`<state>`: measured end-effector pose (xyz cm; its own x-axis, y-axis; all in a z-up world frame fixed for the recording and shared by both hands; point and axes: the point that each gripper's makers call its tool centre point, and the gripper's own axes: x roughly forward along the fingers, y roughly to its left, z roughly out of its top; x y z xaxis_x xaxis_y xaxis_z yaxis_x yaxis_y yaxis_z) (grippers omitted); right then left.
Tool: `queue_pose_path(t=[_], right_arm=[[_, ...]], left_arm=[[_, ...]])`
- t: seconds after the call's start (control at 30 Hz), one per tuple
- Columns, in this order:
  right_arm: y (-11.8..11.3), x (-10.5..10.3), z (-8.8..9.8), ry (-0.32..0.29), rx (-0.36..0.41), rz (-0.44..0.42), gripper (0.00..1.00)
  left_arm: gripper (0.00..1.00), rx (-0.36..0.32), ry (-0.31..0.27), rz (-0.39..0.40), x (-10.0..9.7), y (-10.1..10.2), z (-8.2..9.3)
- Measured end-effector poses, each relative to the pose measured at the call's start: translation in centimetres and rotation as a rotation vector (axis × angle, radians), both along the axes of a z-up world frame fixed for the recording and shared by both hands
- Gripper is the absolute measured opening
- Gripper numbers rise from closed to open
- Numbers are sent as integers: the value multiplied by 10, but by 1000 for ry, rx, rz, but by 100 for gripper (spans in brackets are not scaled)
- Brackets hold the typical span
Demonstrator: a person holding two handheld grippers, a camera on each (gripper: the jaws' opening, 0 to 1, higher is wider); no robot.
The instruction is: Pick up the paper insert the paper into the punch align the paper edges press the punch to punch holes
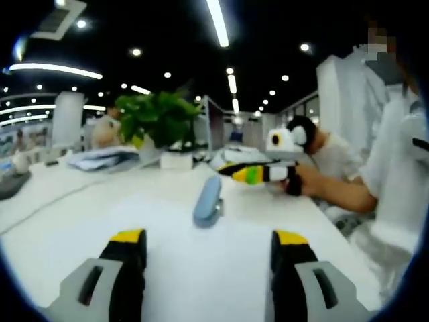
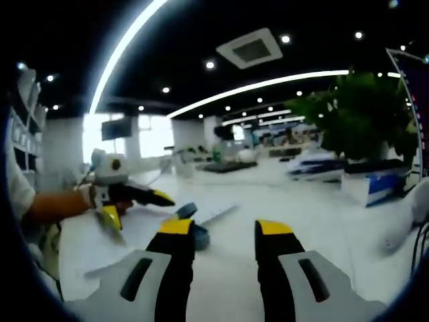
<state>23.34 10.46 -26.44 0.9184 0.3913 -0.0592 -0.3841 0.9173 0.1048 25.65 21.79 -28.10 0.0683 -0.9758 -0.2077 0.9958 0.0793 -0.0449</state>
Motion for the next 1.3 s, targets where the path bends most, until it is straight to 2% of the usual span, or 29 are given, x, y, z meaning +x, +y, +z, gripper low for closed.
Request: queue_pose_path(t=[0.13,0.23,0.53,0.83,1.0,1.1,1.2,1.3], right_arm=[[1,0,-2,4,-26,0,38],[1,1,0,-18,-44,5,38],[-4,2,0,-11,-28,-3,38],[-8,3,0,-8,-7,-14,40],[-12,4,-1,-2,-4,-30,42],[-14,5,-3,6,-7,-41,42],[-22,8,-8,33,-13,-81,42],[-42,15,-19,99,-30,-211,42]], left_arm=[[74,0,-14,-18,-1,-10,3],[73,-10,-6,-39,-1,-20,6],[72,-44,13,-86,5,-50,17],[68,-47,25,-126,11,-80,14],[67,-49,35,-168,2,-86,7],[66,-27,27,-175,0,-86,0],[65,-18,19,-182,-3,-85,-3],[63,8,-1,-177,-3,-85,-9]])
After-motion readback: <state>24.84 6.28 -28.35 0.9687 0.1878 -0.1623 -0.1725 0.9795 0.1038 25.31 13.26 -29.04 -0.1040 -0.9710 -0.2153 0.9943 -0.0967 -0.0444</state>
